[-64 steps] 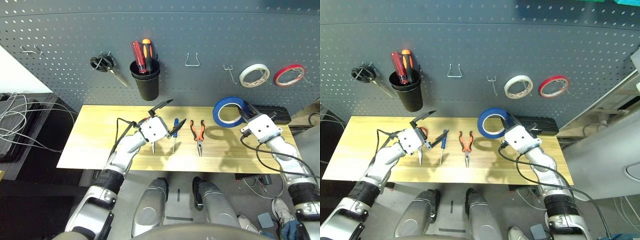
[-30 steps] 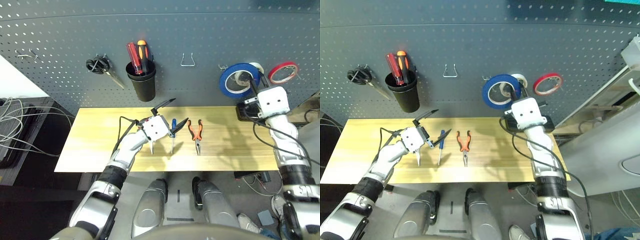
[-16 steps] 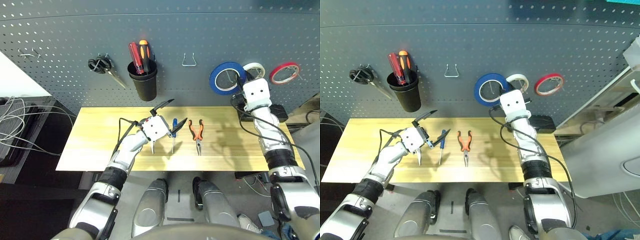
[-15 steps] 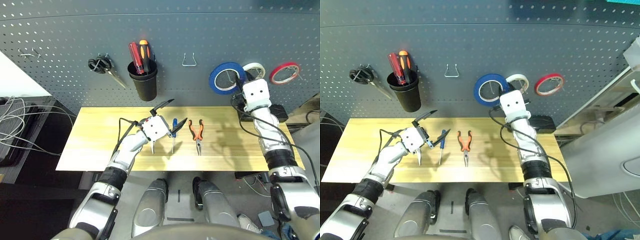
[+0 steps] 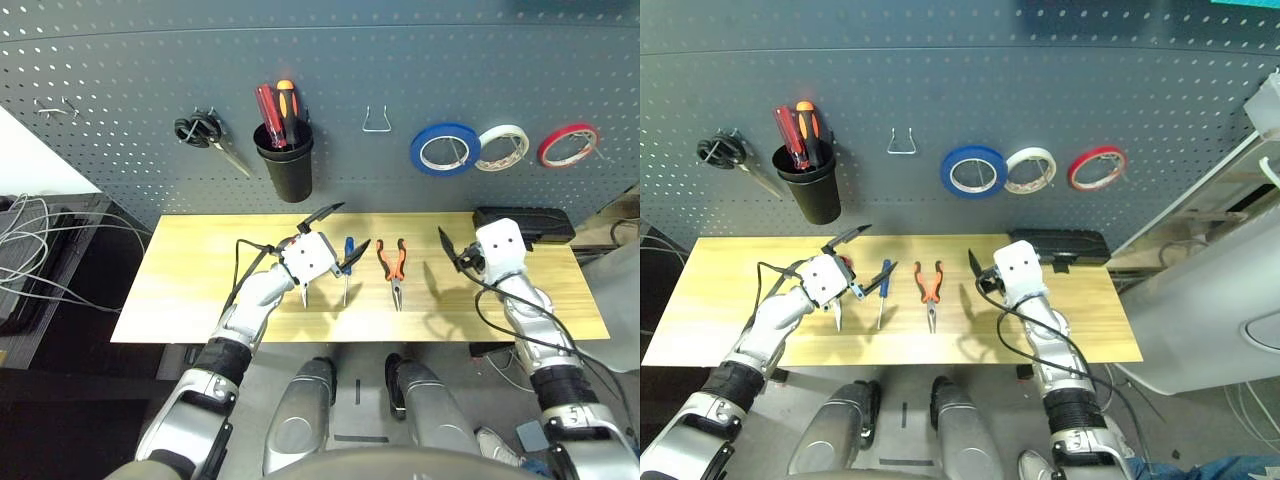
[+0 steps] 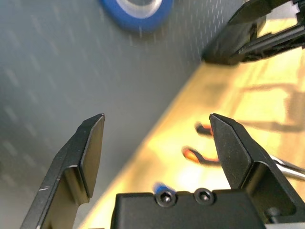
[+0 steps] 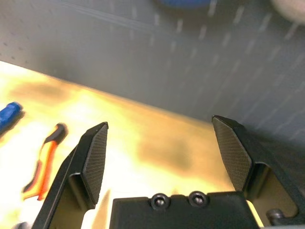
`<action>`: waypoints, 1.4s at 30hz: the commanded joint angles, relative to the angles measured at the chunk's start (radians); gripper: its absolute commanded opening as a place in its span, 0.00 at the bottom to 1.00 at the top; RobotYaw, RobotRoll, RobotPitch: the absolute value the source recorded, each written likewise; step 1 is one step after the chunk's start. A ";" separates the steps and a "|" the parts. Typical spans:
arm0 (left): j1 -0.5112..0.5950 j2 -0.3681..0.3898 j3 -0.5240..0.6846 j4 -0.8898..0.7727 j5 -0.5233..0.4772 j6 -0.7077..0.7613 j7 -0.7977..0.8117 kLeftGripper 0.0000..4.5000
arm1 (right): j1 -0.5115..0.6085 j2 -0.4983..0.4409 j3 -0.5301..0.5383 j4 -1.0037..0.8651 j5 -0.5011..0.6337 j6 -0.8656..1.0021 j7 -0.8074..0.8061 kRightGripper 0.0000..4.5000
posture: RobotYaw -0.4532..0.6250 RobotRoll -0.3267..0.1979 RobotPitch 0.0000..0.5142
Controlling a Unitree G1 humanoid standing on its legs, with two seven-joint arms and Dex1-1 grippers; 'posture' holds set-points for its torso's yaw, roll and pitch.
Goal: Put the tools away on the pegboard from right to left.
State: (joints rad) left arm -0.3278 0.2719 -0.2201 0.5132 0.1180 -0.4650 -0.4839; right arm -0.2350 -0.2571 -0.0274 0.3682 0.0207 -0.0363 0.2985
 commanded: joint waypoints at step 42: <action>0.107 0.054 -0.031 -0.080 0.067 0.274 -0.002 1.00 | -0.285 0.219 -0.052 0.323 0.109 0.737 -0.202 0.99 | 0.62 0.62 0.36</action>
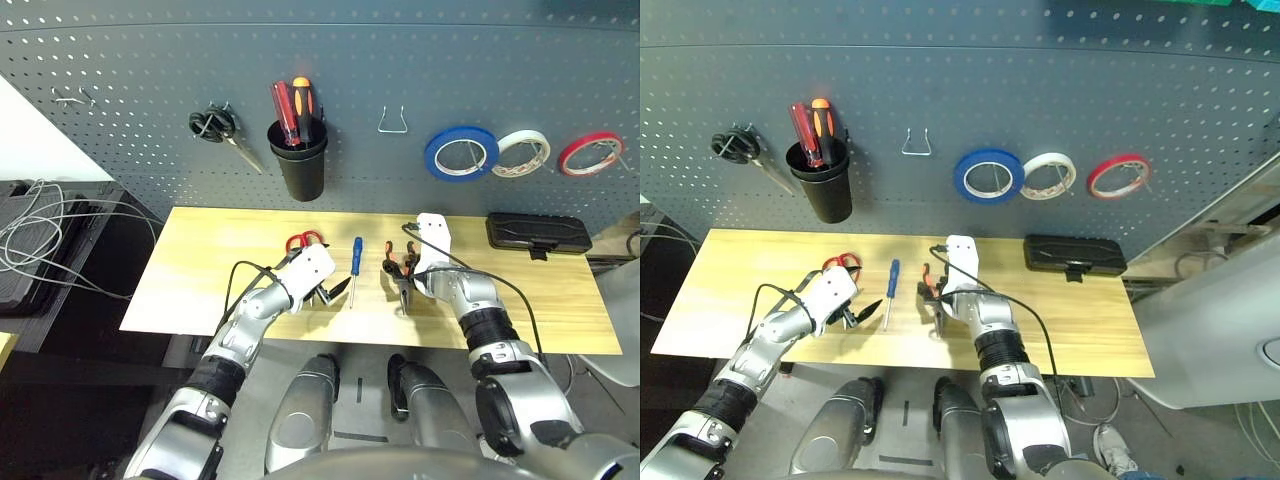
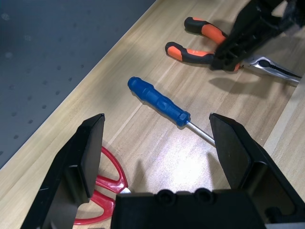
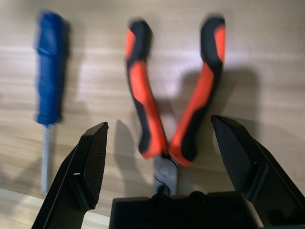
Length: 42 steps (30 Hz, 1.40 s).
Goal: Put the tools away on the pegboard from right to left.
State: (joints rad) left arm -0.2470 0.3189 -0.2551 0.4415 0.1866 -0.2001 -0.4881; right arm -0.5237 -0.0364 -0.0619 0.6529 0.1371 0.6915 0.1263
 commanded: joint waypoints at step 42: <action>-0.001 -0.033 0.077 0.032 -0.117 -0.450 0.043 1.00 | 0.161 -0.146 0.087 -0.425 0.006 -0.025 0.190 0.04 | 0.55 0.62 0.37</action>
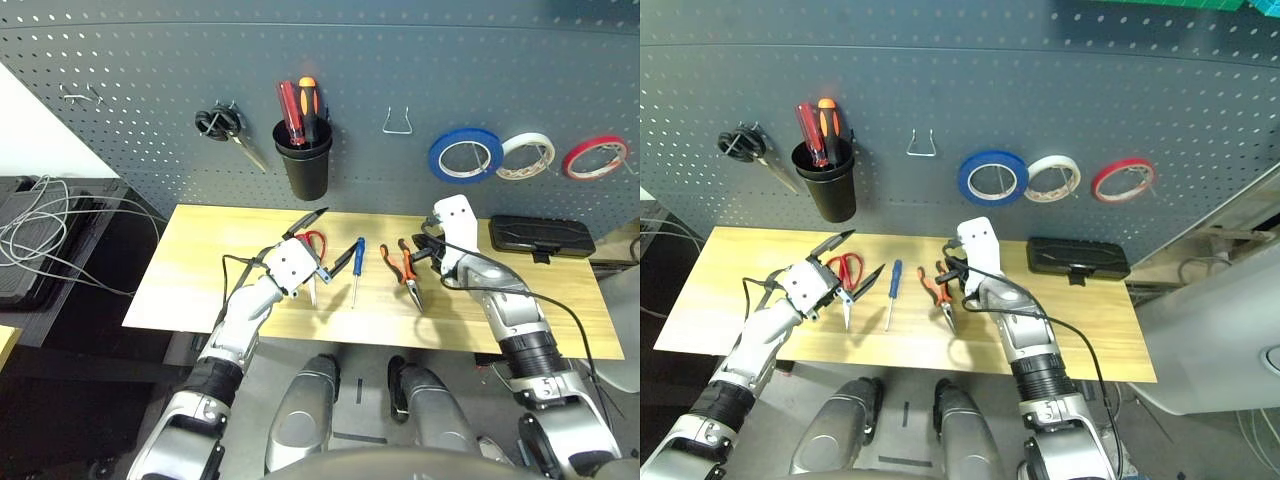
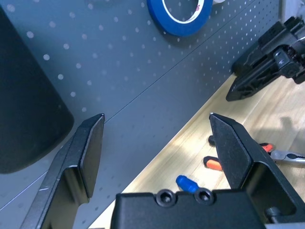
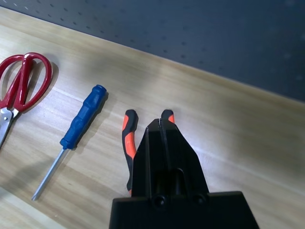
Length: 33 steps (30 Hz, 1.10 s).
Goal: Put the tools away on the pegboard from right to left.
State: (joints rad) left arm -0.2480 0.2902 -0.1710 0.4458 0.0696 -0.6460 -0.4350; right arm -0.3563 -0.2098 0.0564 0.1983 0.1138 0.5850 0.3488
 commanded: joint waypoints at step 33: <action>0.086 0.030 -0.080 -0.045 0.073 0.420 -0.084 1.00 | -0.288 0.139 -0.009 0.667 -0.093 0.009 -0.146 1.00 | 0.60 0.62 0.44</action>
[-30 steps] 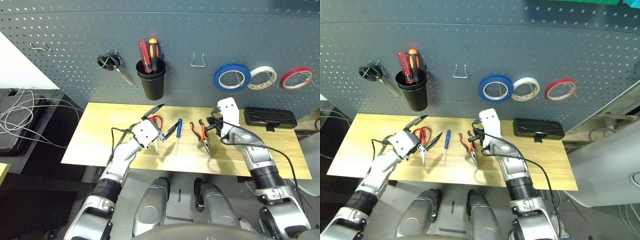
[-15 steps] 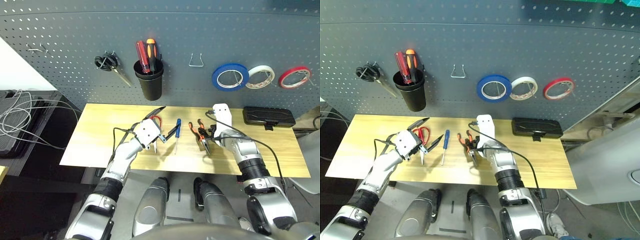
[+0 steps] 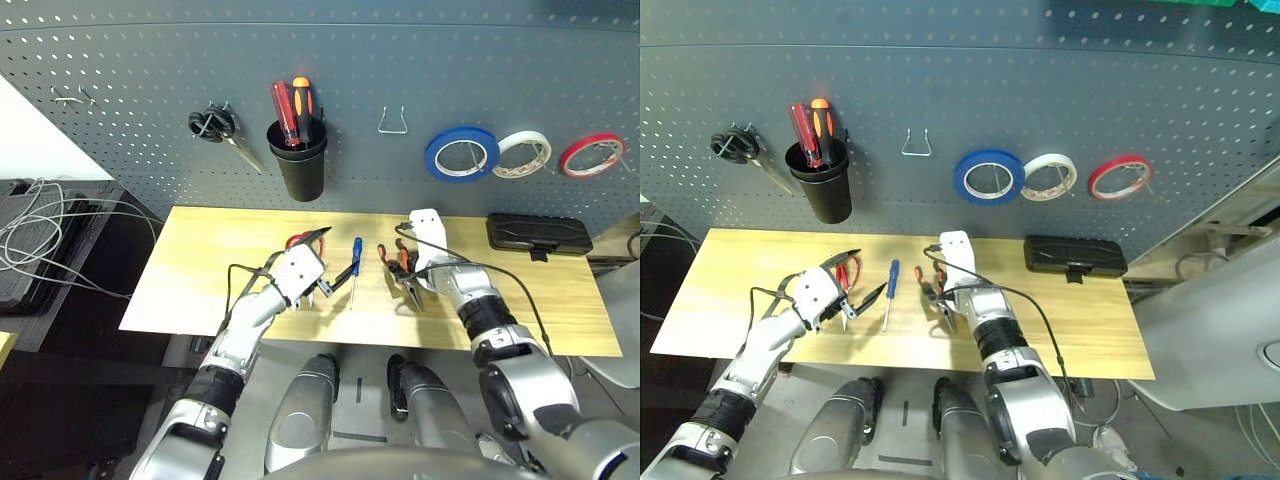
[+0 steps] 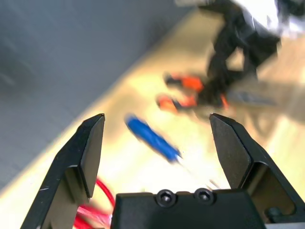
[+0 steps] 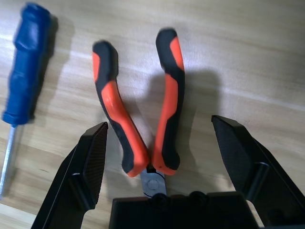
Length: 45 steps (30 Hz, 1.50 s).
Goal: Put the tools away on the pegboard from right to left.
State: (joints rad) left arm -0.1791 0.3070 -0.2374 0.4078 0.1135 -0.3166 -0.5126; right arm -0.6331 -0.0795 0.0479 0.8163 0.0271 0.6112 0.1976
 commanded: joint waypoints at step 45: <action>-0.011 -0.009 0.058 -0.027 -0.064 -0.215 0.018 1.00 | 0.271 -0.173 0.089 -0.639 -0.012 -0.230 0.237 0.59 | 0.58 0.62 0.38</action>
State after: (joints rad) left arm -0.2022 0.3036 -0.1781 0.3895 0.0704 -0.4969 -0.4764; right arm -0.3750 -0.2468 0.1333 0.2234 0.0181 0.4347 0.4208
